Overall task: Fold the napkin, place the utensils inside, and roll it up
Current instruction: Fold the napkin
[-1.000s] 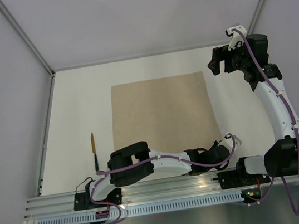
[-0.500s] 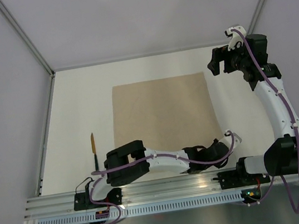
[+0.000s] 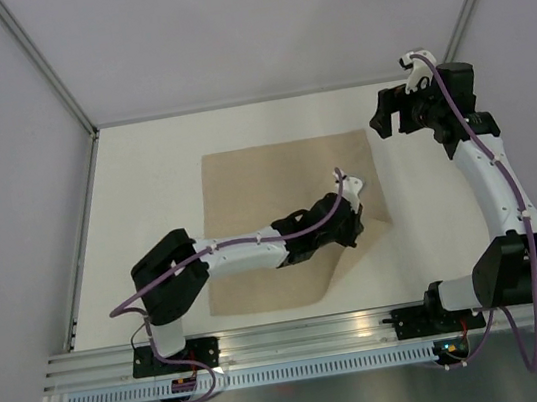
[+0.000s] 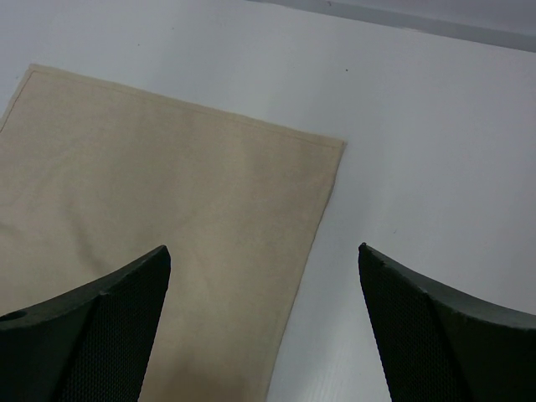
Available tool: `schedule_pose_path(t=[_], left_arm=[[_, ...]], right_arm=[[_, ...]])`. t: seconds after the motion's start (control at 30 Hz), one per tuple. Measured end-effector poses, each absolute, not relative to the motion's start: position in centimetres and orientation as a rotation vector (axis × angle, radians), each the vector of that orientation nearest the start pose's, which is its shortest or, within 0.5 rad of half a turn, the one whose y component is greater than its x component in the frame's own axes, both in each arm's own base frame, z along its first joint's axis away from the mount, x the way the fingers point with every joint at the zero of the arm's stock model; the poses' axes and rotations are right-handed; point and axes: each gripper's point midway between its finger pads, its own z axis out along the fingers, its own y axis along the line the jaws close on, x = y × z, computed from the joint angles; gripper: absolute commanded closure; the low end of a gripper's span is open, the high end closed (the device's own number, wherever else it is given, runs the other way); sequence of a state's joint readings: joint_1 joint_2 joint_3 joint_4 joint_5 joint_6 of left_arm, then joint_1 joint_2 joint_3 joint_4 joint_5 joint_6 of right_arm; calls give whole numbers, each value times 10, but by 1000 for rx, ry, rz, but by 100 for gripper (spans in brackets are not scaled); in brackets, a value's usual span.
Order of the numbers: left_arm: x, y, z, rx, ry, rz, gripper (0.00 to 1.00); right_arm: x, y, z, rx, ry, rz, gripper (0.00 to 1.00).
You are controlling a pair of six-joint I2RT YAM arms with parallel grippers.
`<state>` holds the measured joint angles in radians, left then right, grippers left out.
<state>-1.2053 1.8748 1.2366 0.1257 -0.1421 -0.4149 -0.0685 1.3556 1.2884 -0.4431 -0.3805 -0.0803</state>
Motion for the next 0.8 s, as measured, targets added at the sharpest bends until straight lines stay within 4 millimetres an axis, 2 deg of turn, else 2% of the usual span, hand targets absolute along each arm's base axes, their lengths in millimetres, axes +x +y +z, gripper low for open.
schedule_pose_path(t=[0.17, 0.43, 0.53, 0.67, 0.8], left_arm=[[247, -442, 104, 574, 2154, -757, 98], [315, -382, 117, 336, 2205, -696, 98], [342, -353, 115, 245, 2230, -664, 98], [368, -319, 111, 150, 2262, -623, 98], [390, -294, 115, 82, 2272, -624, 98]], right_arm=[[403, 37, 251, -246, 2075, 329, 2], [400, 43, 249, -267, 2083, 368, 2], [399, 44, 249, -272, 2084, 378, 2], [397, 46, 248, -277, 2088, 390, 2], [396, 48, 248, -281, 2089, 401, 2]])
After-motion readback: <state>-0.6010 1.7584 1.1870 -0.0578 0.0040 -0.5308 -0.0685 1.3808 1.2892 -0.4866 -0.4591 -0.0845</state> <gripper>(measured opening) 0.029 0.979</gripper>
